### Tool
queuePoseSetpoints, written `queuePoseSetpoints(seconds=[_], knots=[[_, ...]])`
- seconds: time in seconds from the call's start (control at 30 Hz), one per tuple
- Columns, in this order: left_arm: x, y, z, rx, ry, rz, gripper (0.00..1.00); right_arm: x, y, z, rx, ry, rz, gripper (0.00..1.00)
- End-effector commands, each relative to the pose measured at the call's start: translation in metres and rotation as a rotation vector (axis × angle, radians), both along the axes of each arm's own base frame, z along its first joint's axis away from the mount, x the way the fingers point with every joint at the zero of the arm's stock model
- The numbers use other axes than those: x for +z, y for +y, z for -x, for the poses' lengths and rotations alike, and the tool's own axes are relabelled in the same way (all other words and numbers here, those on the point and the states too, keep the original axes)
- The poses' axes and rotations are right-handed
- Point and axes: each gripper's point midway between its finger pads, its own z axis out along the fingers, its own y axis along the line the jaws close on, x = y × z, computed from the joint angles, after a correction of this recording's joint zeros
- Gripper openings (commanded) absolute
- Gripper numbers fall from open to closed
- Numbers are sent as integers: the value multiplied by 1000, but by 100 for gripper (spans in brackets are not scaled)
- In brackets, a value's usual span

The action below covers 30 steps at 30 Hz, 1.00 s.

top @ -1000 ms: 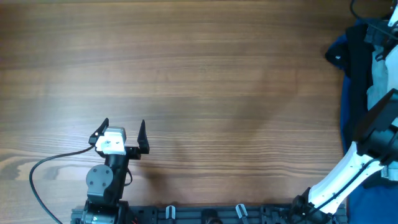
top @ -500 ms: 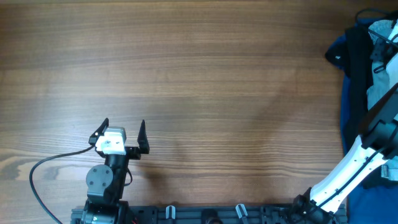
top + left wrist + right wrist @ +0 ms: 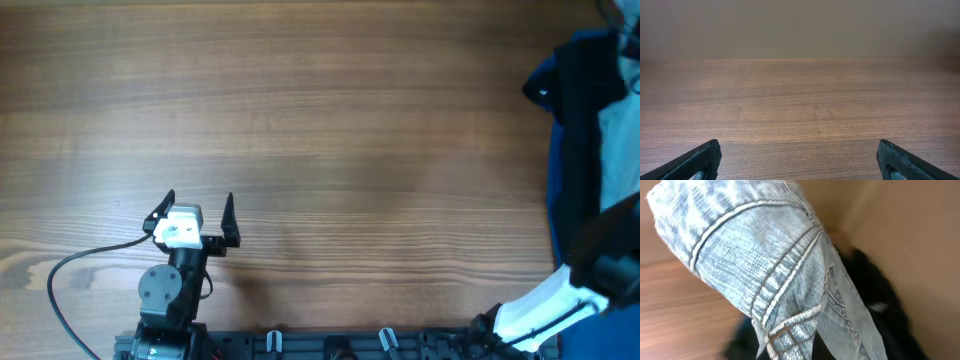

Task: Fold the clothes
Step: 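Pull the jeans out with the right gripper and lay them mid-table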

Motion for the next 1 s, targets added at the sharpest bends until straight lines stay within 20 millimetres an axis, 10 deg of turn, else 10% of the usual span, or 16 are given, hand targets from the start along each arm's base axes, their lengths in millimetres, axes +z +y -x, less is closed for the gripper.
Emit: queuePoseSetpoints(seconds=[0.0,0.23,0.33,0.47,0.6,0.73,0.83,0.97], knots=[[0,1,0,3,-8,-20,100,24,131,-25,296,-57,-197,4],[0,1,0,3,-8,-20,100,-48,417,-22,676,163,-448,4],[0,1,0,3,-8,-20,100,-137,572,9,852,299,-499,4],[0,1,0,3,-8,-20,100,-185,656,55,1006,359,-474,4],[0,1,0,3,-8,-20,100,-182,689,83,1085,362,-475,5],[0,1,0,3,-8,-20,100,-191,680,95,1063,438,-460,53],[0,1,0,3,-8,-20,100,-132,673,87,1185,330,-471,73],[0,1,0,3,-8,-20,100,-48,596,70,1073,255,-477,82]])
